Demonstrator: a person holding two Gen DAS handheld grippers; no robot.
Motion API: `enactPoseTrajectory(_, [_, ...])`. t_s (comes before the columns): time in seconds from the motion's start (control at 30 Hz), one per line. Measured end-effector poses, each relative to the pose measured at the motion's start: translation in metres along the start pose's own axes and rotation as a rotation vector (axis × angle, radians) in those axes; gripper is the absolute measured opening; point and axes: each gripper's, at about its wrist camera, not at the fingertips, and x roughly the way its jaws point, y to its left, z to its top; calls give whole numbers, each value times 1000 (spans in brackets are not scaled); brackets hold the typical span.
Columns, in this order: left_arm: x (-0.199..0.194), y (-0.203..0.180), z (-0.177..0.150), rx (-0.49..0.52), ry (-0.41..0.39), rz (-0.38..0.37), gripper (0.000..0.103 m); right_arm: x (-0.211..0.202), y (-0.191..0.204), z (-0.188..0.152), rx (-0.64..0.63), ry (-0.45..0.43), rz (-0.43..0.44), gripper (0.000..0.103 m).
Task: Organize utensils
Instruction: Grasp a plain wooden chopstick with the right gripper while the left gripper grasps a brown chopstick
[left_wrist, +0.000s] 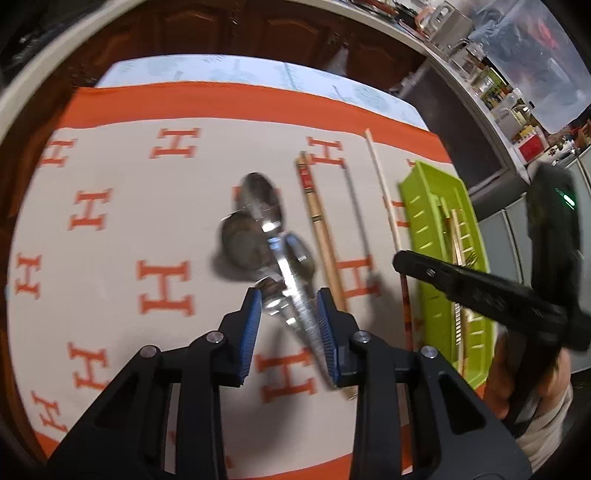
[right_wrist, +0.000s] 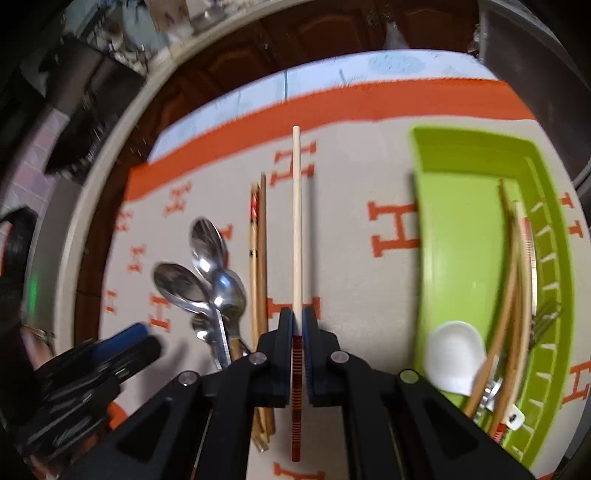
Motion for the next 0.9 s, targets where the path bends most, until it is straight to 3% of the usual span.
enactPoseTrajectory(0.23, [36,-32,24,21,95,-32,20,-26,-13,-1,66,-70,79,5])
enactPoseTrajectory(0.4, [64,-41,26,6,154,-11,16,-32,-26,-6,100,-84,97,5])
enactPoseTrajectory(0.9, [80,-55,27,15,174,26,16,-41,-41,-13,124,-95,118,5])
